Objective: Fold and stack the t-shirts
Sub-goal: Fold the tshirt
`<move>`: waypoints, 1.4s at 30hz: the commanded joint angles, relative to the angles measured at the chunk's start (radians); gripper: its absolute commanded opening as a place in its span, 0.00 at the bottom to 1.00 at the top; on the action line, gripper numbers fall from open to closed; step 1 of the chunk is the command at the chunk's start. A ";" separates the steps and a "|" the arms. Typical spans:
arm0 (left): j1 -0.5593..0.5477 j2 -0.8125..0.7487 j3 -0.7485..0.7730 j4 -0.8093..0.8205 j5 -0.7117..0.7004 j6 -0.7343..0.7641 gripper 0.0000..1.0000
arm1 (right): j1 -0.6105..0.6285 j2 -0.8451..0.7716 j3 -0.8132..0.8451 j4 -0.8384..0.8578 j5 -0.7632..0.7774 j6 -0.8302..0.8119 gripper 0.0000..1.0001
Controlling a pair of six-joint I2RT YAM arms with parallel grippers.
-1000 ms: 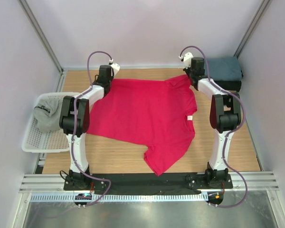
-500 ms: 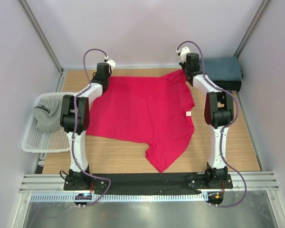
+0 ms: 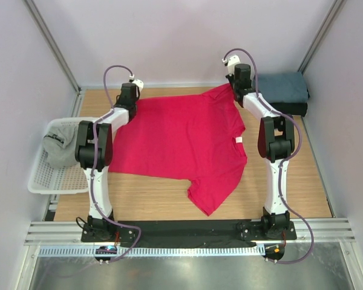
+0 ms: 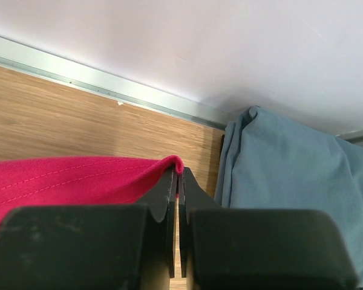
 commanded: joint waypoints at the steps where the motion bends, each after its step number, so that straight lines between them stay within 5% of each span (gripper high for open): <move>1: 0.020 -0.072 -0.004 0.061 -0.047 -0.010 0.00 | -0.003 -0.015 0.040 0.046 0.044 0.011 0.01; 22: 0.020 -0.381 -0.291 0.022 0.042 -0.030 0.00 | 0.001 -0.470 -0.421 -0.124 -0.055 0.092 0.01; 42: 0.022 -0.385 -0.445 0.000 0.031 -0.053 0.00 | 0.026 -0.636 -0.718 -0.181 -0.143 0.186 0.01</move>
